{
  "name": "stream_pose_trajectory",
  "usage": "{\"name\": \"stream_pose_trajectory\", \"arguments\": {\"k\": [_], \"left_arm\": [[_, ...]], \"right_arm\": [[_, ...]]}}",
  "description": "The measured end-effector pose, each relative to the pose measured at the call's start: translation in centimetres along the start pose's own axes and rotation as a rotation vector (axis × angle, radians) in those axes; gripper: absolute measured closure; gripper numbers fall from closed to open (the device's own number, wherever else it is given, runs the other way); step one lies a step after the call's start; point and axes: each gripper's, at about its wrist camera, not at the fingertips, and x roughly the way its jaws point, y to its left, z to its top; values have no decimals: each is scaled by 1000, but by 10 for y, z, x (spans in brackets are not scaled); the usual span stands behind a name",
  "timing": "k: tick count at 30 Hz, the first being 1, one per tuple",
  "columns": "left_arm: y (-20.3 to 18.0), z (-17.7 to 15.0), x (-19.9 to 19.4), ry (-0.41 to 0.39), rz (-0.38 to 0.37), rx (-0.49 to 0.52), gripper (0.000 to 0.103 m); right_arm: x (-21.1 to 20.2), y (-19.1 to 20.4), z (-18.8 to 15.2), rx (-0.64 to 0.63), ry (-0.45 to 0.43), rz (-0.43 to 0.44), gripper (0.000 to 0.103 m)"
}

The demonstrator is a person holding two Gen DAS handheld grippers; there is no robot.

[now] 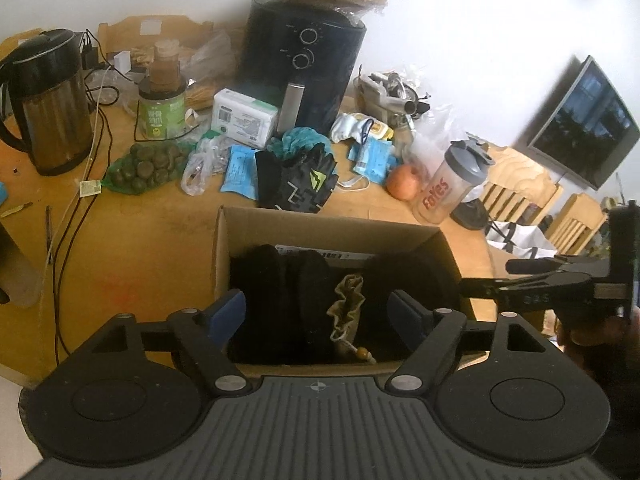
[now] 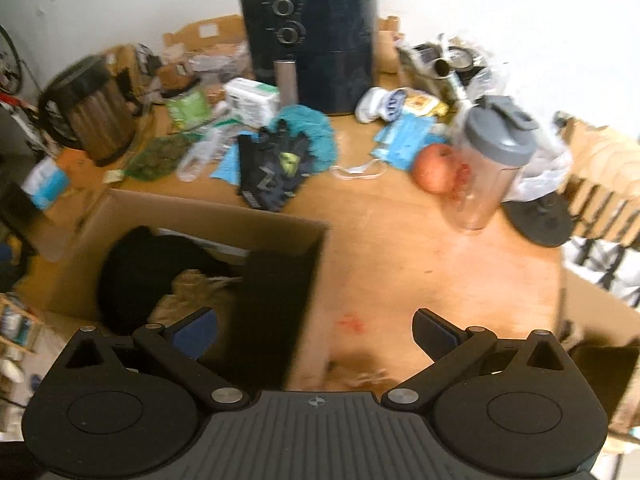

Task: Organize soft objects
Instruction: 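Withdraw both tools from the box toward the black gloves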

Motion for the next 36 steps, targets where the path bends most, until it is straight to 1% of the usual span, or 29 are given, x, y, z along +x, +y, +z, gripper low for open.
{"name": "stream_pose_trajectory", "arguments": {"k": [2,5,9,12,16,19,24,27,30,32,36], "left_arm": [[1,0,0,3,-2,-2,24],[3,0,1,6,-2,-7,24],[7,3,1,-2,-4,-13,24],[10,5,2,-6,-3,-19,24],[14,10,6,-8,-1,-27,24],[16,13,8,-13,0,-27,24],[19,17,11,-18,-5,-21,24],[20,20,13,-30,15,-18,24],[23,23,15,-39,15,-20,24],[23,26,16,-60,24,-13,24],[22,32,19,-73,22,5,24]], "right_arm": [[6,-3,0,-9,-1,-43,0],[22,-6,-1,-26,27,-68,0],[37,-6,-3,-15,48,-31,0],[43,0,-1,-6,56,20,0],[52,11,1,-14,65,57,0],[60,17,0,-25,88,64,0],[71,22,-9,-57,152,38,0],[65,18,-10,-42,142,57,0],[58,11,-6,-14,128,61,0],[54,5,-2,14,111,76,0],[56,-3,2,61,100,72,0]]}}
